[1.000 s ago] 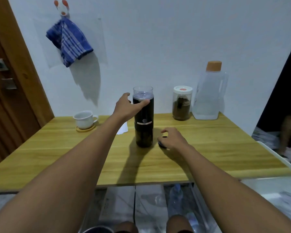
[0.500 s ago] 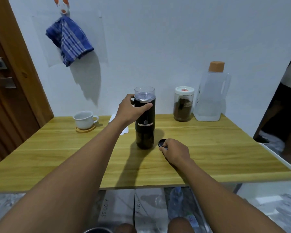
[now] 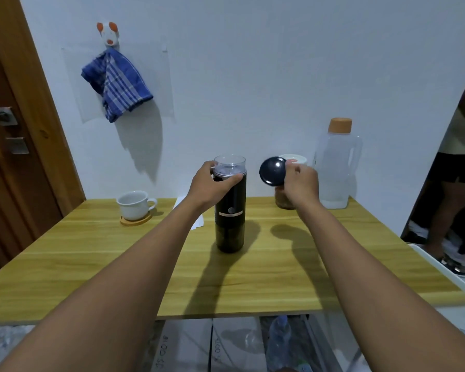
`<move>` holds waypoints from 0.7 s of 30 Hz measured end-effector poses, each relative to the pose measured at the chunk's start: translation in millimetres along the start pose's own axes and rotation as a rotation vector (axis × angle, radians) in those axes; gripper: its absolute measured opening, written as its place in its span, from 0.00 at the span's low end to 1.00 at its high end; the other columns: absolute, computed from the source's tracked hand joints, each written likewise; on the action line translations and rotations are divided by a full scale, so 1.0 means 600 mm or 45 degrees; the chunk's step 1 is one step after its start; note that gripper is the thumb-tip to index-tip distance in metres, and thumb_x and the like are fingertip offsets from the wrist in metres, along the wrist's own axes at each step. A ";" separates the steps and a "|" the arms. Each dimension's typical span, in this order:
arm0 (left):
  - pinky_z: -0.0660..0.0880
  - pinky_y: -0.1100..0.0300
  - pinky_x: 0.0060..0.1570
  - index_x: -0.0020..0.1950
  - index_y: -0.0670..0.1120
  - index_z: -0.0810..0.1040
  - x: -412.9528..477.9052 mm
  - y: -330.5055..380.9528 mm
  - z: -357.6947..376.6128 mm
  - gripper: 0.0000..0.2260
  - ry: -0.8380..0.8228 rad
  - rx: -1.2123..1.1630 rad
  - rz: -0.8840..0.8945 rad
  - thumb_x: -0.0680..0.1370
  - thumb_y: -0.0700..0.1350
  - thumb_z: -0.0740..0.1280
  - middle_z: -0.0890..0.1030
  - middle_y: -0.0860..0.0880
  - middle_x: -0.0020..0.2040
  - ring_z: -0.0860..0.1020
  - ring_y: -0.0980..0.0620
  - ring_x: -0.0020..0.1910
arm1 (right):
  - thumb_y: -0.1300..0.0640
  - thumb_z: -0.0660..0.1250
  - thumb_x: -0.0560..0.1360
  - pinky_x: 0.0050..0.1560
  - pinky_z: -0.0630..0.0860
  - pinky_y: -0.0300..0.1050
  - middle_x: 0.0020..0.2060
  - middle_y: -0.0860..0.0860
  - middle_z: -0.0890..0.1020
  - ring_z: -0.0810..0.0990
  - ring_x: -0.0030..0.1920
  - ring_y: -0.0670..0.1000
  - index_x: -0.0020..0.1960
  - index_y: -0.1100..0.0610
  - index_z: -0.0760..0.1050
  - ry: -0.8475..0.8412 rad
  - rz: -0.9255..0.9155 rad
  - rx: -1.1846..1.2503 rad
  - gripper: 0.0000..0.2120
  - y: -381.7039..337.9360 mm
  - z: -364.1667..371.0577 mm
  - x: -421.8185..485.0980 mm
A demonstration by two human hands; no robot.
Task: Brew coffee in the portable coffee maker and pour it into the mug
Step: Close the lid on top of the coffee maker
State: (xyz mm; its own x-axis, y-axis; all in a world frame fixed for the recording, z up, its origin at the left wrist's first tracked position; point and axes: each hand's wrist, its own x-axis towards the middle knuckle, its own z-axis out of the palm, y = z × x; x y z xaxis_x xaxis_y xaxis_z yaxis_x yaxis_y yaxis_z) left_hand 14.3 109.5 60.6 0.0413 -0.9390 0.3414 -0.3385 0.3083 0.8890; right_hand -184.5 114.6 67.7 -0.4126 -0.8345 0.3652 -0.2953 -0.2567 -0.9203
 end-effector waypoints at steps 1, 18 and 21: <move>0.69 0.74 0.37 0.61 0.54 0.68 0.001 -0.001 0.000 0.23 -0.002 -0.003 0.001 0.74 0.53 0.77 0.75 0.57 0.54 0.76 0.56 0.53 | 0.57 0.59 0.82 0.26 0.74 0.31 0.42 0.52 0.79 0.81 0.38 0.45 0.43 0.60 0.79 -0.031 0.007 0.097 0.14 -0.019 0.000 0.007; 0.76 0.53 0.63 0.78 0.56 0.62 0.018 -0.006 -0.026 0.37 -0.127 -0.018 0.085 0.74 0.60 0.74 0.74 0.50 0.69 0.78 0.52 0.60 | 0.54 0.63 0.81 0.40 0.73 0.38 0.42 0.51 0.84 0.83 0.43 0.48 0.42 0.55 0.80 -0.414 -0.001 -0.023 0.12 -0.111 0.087 0.046; 0.76 0.54 0.61 0.76 0.55 0.66 0.020 -0.006 -0.028 0.32 -0.110 -0.010 0.129 0.75 0.58 0.73 0.76 0.50 0.67 0.77 0.54 0.61 | 0.53 0.63 0.81 0.44 0.73 0.42 0.45 0.52 0.83 0.80 0.47 0.51 0.48 0.58 0.81 -0.393 -0.010 -0.095 0.11 -0.106 0.098 0.042</move>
State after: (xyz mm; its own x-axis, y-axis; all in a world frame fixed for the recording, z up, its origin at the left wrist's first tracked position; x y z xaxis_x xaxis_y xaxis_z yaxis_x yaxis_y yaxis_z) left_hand 31.9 99.8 66.5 -0.0740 -0.9125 0.4023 -0.3291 0.4032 0.8539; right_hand -125.3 81.4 126.9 -0.1322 -0.9442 0.3018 -0.3646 -0.2368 -0.9006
